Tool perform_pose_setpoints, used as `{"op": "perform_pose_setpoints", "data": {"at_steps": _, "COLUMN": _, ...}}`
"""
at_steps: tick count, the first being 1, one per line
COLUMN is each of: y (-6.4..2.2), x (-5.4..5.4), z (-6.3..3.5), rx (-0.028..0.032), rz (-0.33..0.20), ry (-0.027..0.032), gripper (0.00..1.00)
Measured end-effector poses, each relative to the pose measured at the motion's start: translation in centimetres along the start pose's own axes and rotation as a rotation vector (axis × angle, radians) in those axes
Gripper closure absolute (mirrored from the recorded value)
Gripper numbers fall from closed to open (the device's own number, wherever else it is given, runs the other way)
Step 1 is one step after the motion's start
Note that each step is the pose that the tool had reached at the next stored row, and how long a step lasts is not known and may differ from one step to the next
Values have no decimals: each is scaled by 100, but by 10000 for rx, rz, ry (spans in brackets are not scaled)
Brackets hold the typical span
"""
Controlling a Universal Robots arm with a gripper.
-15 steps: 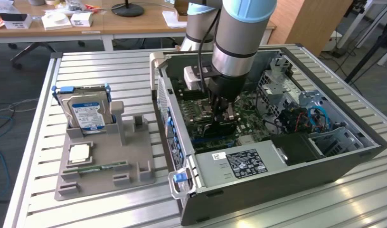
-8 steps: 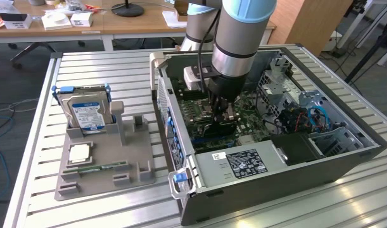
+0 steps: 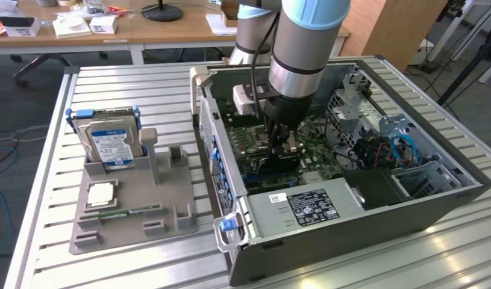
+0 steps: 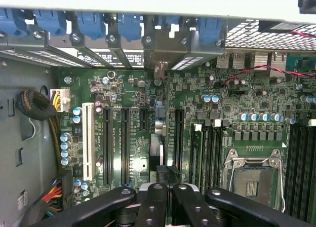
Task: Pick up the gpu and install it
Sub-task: 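Press down on the gpu until it lock into place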
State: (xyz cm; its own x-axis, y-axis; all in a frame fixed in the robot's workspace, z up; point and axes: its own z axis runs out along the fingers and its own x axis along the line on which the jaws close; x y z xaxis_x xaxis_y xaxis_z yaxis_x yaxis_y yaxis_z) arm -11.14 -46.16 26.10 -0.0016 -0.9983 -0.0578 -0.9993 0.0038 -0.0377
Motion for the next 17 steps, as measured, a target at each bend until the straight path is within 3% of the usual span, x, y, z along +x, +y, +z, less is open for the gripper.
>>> {"op": "perform_pose_setpoints", "data": {"at_steps": 11, "y": 1, "x": -1, "z": 1, "rx": 4, "rz": 1, "ry": -10, "gripper": 90}}
{"op": "perform_pose_setpoints", "data": {"at_steps": 17, "y": -4, "x": -8, "z": -141, "rx": 1, "rz": 0, "ry": -1, "gripper": 90}}
